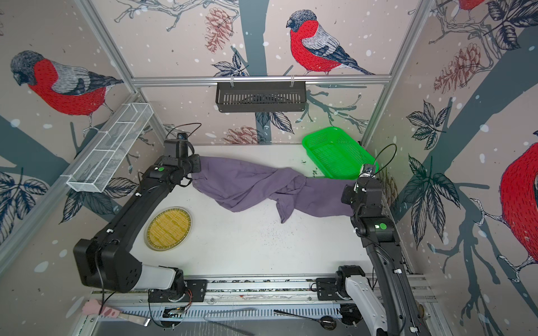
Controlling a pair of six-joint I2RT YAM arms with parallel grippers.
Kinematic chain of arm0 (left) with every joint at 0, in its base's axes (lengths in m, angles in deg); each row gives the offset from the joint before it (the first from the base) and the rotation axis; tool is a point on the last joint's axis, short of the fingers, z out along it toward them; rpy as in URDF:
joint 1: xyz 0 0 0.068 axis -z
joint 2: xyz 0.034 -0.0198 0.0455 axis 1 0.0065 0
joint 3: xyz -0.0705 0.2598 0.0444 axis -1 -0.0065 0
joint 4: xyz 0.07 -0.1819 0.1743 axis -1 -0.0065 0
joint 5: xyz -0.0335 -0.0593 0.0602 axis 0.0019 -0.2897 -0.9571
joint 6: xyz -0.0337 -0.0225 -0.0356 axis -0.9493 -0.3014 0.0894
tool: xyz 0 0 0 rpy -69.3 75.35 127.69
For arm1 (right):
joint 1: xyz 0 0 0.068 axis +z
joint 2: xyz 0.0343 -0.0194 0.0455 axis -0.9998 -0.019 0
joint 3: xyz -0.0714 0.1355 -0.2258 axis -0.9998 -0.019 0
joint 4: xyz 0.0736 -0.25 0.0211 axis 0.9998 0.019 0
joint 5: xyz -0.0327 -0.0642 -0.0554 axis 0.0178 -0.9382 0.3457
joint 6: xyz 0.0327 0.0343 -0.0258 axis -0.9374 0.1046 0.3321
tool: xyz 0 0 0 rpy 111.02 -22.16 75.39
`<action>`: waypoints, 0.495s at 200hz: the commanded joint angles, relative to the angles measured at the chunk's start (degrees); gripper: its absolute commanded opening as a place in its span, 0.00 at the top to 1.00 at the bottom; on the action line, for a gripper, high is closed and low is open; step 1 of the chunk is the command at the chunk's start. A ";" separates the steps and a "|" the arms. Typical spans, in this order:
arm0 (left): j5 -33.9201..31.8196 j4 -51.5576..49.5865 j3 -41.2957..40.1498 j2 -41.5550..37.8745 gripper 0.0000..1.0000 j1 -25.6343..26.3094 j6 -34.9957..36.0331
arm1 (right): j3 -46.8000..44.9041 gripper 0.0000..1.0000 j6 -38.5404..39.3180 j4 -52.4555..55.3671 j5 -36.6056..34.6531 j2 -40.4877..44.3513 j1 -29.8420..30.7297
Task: Fold and stack the trousers
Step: Flatten out the trousers at the center of the table.
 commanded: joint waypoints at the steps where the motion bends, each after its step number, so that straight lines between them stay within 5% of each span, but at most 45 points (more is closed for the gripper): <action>1: -3.90 4.03 -0.98 -0.23 1.00 -0.66 -0.69 | -4.28 0.93 -6.58 -2.61 5.33 0.78 1.13; 35: -3.25 4.20 -0.57 0.98 1.00 -0.75 -0.69 | -9.78 0.91 -9.34 -6.96 9.51 -3.31 1.02; 99: -5.05 3.95 0.43 0.55 1.00 -3.45 -0.38 | -10.94 0.96 -8.02 -9.52 -5.42 0.16 -5.00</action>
